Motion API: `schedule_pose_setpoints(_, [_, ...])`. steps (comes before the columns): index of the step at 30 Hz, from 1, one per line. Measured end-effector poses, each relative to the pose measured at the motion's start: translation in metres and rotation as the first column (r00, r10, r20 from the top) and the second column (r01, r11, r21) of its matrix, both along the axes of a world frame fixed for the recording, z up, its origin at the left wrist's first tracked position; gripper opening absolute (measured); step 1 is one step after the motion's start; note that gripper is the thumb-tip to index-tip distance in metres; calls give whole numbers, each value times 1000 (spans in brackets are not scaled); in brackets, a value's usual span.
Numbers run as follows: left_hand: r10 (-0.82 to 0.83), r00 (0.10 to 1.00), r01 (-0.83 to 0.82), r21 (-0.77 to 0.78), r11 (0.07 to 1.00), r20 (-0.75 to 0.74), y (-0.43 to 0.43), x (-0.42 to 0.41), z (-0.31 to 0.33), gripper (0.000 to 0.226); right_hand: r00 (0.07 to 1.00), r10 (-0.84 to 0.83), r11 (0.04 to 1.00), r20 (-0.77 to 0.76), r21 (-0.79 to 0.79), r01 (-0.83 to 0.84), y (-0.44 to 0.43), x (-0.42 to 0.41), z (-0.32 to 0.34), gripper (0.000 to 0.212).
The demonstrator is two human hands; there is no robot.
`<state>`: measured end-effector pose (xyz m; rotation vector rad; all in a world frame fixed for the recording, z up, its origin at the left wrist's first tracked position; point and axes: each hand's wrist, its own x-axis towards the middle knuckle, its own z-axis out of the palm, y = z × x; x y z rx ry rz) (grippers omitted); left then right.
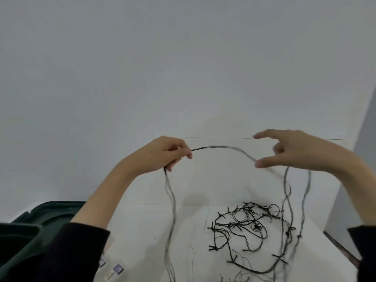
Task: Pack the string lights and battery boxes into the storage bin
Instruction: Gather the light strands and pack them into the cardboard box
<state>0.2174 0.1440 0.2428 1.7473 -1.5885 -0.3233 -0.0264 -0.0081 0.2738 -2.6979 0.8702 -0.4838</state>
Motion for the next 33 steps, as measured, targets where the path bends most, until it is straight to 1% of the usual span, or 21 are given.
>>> schedule_pose_setpoints(1, [-32, 999, 32, -2, 999, 38, -5, -11, 5, 22, 997, 67, 996, 24, 62, -69, 7, 8, -1, 48])
schedule_pose_setpoints(2, [-68, 995, 69, -2, 998, 70, -10, -22, 10, 22, 988, 139, 982, 68, 123, -147, 16, 18, -2, 46])
schedule_pose_setpoints(3, [-101, 990, 102, -4, 995, 93, -16, -31, 14, 21, 973, 207, 961, 104, 162, -222, 23, 28, -4, 36])
schedule_pose_setpoints(4, [-126, 987, 128, -11, 992, 102, -20, -39, 17, 21, 961, 248, 952, 124, 149, -265, 28, 37, -7, 23])
schedule_pose_setpoints(5, [-142, 986, 145, -21, 989, 88, -22, -43, 19, 22, 957, 258, 955, 130, 112, -273, 31, 44, -8, 15])
schedule_pose_setpoints(7, [-162, 987, 162, -42, 986, -1, -21, -40, 17, 21, 962, 233, 968, 144, 60, -244, 27, 44, -7, 23])
schedule_pose_setpoints(10, [-148, 981, 150, 11, 989, -123, -9, -23, 6, 21, 956, 130, 981, 264, 105, -162, 12, 23, 2, 27])
schedule_pose_setpoints(11, [-131, 979, 140, 48, 989, -153, -4, -15, 0, 22, 948, 71, 989, 311, 104, -108, 4, 15, 5, 27])
schedule_pose_setpoints(13, [-80, 980, 100, 102, 990, -182, 3, 0, -10, 24, 931, -74, 997, 357, 29, 68, -14, 1, 7, 26])
schedule_pose_setpoints(14, [-49, 981, 71, 110, 991, -186, 5, 6, -14, 24, 930, -151, 985, 334, -30, 171, -21, -5, 6, 24])
schedule_pose_setpoints(15, [-23, 982, 43, 104, 994, -188, 6, 10, -17, 23, 934, -205, 968, 292, -80, 238, -24, -8, 5, 21])
schedule_pose_setpoints(16, [-7, 982, 24, 89, 996, -189, 6, 12, -17, 22, 942, -216, 963, 259, -101, 248, -24, -9, 3, 16])
schedule_pose_setpoints(17, [-7, 982, 20, 69, 997, -187, 4, 11, -16, 22, 954, -186, 974, 234, -84, 210, -21, -7, 2, 16])
schedule_pose_setpoints(18, [-21, 983, 30, 47, 998, -180, 2, 6, -14, 22, 970, -116, 991, 213, -44, 128, -15, -2, 1, 23])
schedule_pose_setpoints(20, [-77, 986, 78, 1, 997, -148, -7, -8, -6, 22, 978, 67, 991, 196, 100, -88, 3, 17, -4, 33])
schedule_pose_setpoints(22, [-123, 986, 121, -24, 992, -116, -16, -21, 1, 21, 961, 218, 943, 169, 219, -252, 19, 37, -13, 30])
schedule_pose_setpoints(24, [-131, 986, 129, -27, 991, -105, -22, -26, 3, 20, 943, 280, 927, 180, 206, -314, 24, 50, -21, 23])
schedule_pose_setpoints(26, [-113, 986, 113, -5, 994, -119, -20, -22, 0, 21, 947, 247, 944, 204, 169, -283, 19, 51, -23, 27])
schedule_pose_setpoints(31, [-76, 973, 104, 121, 987, -217, -5, 2, -17, 25, 968, 83, 989, 236, 98, -108, -7, 34, -20, 31])
schedule_pose_setpoints(33, [-34, 970, 75, 162, 984, -240, 0, 10, -24, 26, 971, 16, 994, 238, 103, -42, -19, 25, -22, 31])
